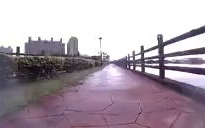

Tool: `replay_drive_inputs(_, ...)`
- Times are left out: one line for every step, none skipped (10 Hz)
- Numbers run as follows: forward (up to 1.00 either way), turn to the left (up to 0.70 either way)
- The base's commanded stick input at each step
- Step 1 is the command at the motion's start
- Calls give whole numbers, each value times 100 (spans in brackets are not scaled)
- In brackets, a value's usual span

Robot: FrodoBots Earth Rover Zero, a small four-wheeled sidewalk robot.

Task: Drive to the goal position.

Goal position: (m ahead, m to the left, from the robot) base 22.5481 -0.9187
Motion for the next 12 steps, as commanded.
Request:
replay_drive_inputs(100, -12)
replay_drive_inputs(100, -19)
replay_drive_inputs(100, -27)
replay_drive_inputs(100, -34)
replay_drive_inputs(100, -24)
replay_drive_inputs(100, -8)
replay_drive_inputs(100, -1)
replay_drive_inputs(100, -1)
replay_drive_inputs(100, -1)
replay_drive_inputs(100, -1)
replay_drive_inputs(100, -1)
replay_drive_inputs(100, -1)
